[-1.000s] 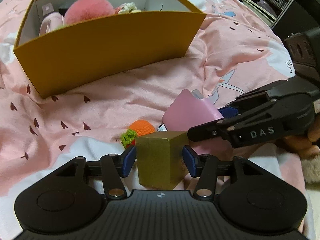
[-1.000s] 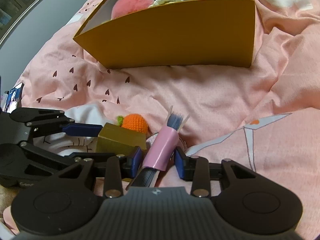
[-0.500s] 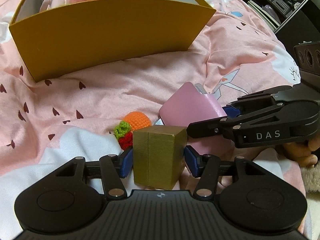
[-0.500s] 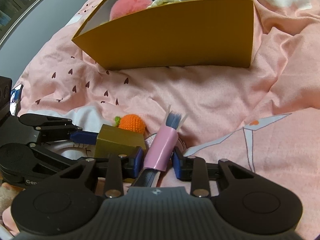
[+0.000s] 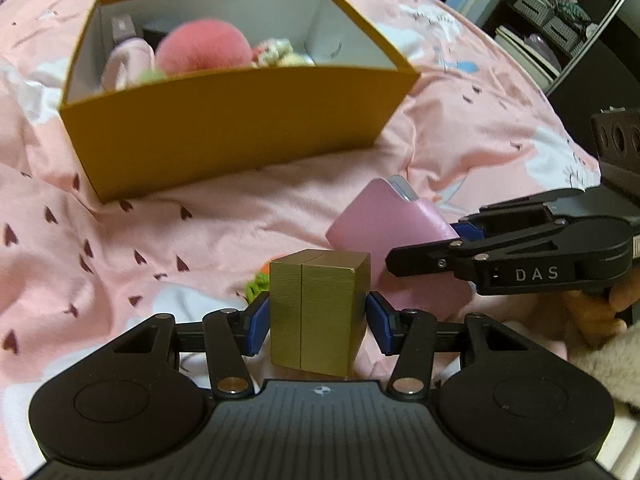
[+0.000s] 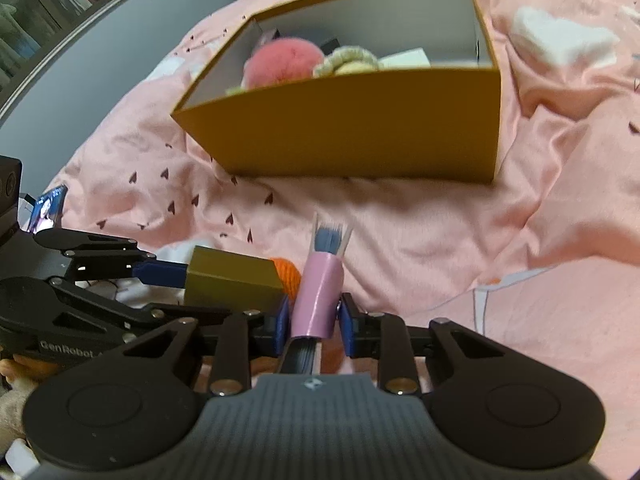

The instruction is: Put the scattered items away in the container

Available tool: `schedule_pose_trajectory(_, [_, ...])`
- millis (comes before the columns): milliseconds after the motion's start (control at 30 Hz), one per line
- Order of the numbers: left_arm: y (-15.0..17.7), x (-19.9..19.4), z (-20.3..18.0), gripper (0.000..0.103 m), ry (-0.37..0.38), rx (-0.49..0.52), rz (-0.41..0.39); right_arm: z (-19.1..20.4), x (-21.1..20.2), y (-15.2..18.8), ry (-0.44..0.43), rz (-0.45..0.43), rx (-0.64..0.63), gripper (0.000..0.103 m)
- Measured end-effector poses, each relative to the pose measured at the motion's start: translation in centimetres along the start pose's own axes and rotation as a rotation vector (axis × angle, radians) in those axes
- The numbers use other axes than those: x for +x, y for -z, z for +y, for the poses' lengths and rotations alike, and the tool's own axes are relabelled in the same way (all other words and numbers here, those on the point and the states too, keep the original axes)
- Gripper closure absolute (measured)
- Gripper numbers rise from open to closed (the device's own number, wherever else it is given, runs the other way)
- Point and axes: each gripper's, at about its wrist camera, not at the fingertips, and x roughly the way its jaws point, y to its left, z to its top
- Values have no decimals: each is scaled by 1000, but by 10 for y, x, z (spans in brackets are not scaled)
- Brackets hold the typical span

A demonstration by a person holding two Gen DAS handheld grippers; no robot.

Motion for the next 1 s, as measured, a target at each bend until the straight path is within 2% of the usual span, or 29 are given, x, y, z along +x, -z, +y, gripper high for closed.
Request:
schedule_pose_trajectory(167, [-12,-14,2,44,-9,-19,-49,3,-14,-8,-7,-45,-16,78])
schedule_pose_trajectory(533, [-49,-39,-13,44,-35,15,-140,10,-57,-42,-33,-175,-61,79])
schedule_pose_trajectory(800, [-91,-60,-17,44,-41,23,-209,21,-93,-79,-13,-314,-148,79])
schedule_pose_trajectory(1000, [-132,-65,-5,44,-52,-2,-242,20,-99,-116,4,-384,-174,79])
